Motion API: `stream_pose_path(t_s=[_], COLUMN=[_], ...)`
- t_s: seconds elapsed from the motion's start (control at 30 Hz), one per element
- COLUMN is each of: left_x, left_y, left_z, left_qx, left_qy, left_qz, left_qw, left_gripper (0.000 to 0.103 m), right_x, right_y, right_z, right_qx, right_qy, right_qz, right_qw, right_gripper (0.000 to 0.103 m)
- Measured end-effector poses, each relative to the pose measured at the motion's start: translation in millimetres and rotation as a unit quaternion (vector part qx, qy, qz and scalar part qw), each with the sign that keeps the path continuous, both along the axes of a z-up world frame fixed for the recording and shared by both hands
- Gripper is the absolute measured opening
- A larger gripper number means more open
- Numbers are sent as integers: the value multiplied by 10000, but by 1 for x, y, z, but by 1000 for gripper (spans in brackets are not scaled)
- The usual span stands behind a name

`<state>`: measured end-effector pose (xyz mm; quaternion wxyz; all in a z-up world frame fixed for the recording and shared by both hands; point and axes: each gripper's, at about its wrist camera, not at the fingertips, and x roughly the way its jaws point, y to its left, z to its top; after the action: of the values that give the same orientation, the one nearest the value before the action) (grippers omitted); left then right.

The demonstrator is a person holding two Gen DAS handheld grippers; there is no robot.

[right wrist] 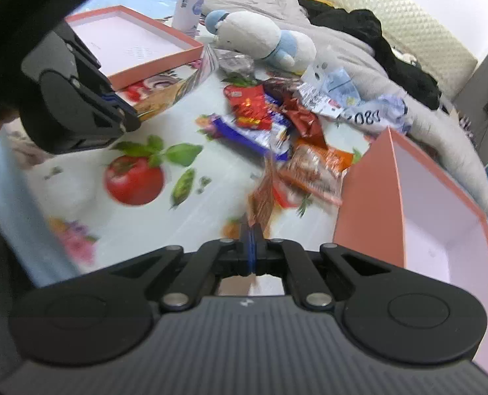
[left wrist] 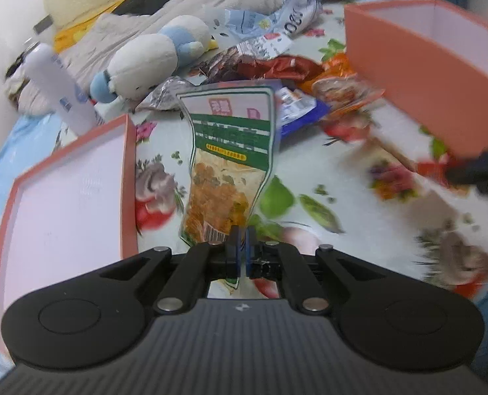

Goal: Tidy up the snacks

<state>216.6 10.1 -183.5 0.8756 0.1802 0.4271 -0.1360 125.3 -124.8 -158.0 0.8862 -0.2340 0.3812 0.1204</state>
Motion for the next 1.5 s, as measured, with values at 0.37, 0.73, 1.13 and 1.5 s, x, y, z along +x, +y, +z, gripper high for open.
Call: stream_pose_path(t_s=[0.37,0.73,1.13,1.5], left_x=[-56,-70,-54,-11], left_y=[-13,-22,9,-20], left_z=[30,14,19,-16], left_qx=[-860,-1291,-1620,-391], left_qy=[578,1132,1016,1072], left_qz=[492,576,799,-941], left_qw=[9934,9835,9783,9890], left_gripper=[3,4,78,91], right_x=[-55,-77,-65,-27], right_y=[-18,-39,-54,-62], right_z=[12,-5,-1,-44], right_qx=[543,1648,2275,1851], right_qy=[180,769,521,1012], right_qz=[-220,-612,-1223,-2275], right_qw=[9981,9814,9647,9506], right_gripper=[3,6,57,73])
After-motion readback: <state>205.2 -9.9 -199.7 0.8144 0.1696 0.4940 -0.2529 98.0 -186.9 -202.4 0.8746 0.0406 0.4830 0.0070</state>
